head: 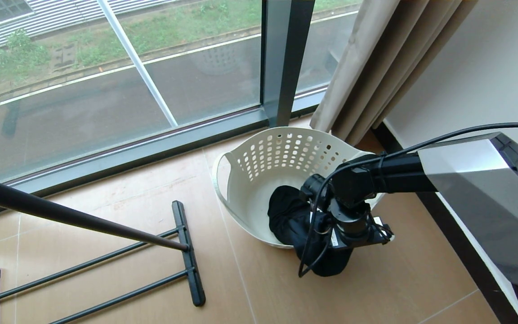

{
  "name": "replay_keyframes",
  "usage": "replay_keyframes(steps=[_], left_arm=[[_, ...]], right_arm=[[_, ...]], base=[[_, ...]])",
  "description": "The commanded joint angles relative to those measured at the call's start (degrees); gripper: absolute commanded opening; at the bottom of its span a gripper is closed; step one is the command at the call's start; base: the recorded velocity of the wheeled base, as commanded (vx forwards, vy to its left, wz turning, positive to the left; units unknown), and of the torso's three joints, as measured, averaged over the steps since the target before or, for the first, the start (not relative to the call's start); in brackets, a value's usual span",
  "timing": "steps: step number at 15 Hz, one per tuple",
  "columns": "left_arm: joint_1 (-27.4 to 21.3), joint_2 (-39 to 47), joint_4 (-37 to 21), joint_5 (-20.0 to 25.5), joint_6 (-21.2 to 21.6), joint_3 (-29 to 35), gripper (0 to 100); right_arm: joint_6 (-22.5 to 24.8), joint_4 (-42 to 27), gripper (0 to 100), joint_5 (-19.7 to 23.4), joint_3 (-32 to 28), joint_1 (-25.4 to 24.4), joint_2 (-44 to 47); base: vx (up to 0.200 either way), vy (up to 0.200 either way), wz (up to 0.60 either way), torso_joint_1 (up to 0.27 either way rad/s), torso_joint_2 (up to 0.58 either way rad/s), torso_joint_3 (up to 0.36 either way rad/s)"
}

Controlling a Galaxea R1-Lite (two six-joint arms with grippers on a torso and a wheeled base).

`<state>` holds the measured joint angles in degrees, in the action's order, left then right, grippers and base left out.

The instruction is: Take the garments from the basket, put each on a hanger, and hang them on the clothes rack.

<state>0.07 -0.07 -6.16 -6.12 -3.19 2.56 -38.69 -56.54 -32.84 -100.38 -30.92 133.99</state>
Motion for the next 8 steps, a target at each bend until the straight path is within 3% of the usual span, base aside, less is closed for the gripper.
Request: replay_keyframes(steps=[1, 8], left_arm=[[0.0, 0.1, 0.0, 0.0, -0.1, 0.0, 100], [-0.1, 0.1, 0.0, 0.0, 0.0, 0.0, 100]], right_arm=[[0.0, 0.1, 100, -0.3, -1.4, 1.1, 2.3], [-0.2, 0.2, 100, 0.0, -6.6, 1.7, 4.1]], base=[[0.0, 0.0, 0.0, 0.0, 0.0, 0.0], [0.0, 0.0, 0.0, 0.0, 0.0, 0.0]])
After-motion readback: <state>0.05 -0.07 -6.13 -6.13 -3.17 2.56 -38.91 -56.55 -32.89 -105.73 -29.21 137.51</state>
